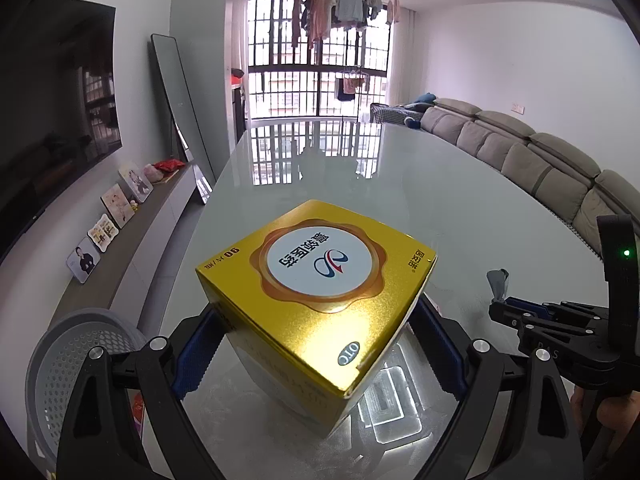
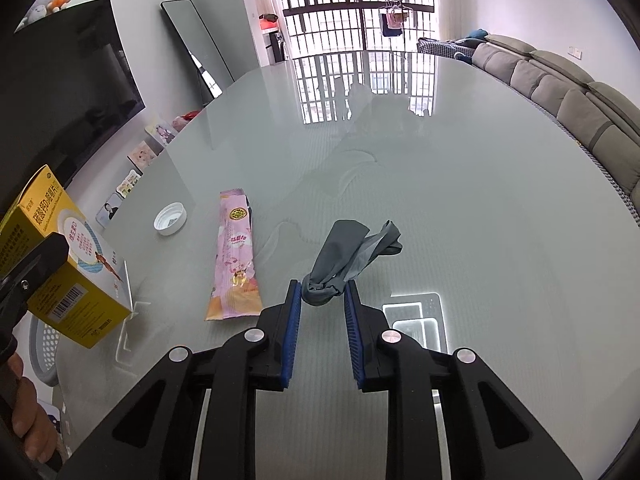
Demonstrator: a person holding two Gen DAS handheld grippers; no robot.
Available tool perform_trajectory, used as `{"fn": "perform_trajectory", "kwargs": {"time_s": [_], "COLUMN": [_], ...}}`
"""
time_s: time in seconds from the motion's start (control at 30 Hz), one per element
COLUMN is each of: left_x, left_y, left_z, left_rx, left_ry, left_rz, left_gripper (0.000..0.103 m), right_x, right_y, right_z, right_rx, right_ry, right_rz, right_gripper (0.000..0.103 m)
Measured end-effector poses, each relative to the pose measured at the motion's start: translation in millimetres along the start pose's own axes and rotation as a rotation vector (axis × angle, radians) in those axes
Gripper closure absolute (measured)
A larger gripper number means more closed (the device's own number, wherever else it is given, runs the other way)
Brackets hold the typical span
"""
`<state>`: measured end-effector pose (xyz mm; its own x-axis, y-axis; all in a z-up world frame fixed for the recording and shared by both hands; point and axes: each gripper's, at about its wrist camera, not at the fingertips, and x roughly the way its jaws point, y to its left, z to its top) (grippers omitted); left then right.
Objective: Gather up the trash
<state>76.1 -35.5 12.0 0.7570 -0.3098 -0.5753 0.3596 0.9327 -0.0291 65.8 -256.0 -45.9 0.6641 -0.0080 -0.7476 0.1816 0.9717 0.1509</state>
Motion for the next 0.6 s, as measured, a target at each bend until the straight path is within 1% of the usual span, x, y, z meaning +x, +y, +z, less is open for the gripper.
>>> {"fn": "perform_trajectory", "kwargs": {"time_s": [0.37,0.6], "left_x": [-23,-38], "left_y": [26,61], "left_z": [-18,-31], "left_rx": [-0.037,-0.079], "left_ry": [-0.010,-0.003], "left_rz": [0.044,0.100], "left_gripper": [0.016,0.015], "right_x": [-27,-34], "right_y": [26,67], "right_z": [-17,-17], "right_rx": [-0.047,-0.118], "right_ry": [-0.007,-0.015], "right_rz": [0.061,0.120], "right_gripper": [0.081,0.081]}}
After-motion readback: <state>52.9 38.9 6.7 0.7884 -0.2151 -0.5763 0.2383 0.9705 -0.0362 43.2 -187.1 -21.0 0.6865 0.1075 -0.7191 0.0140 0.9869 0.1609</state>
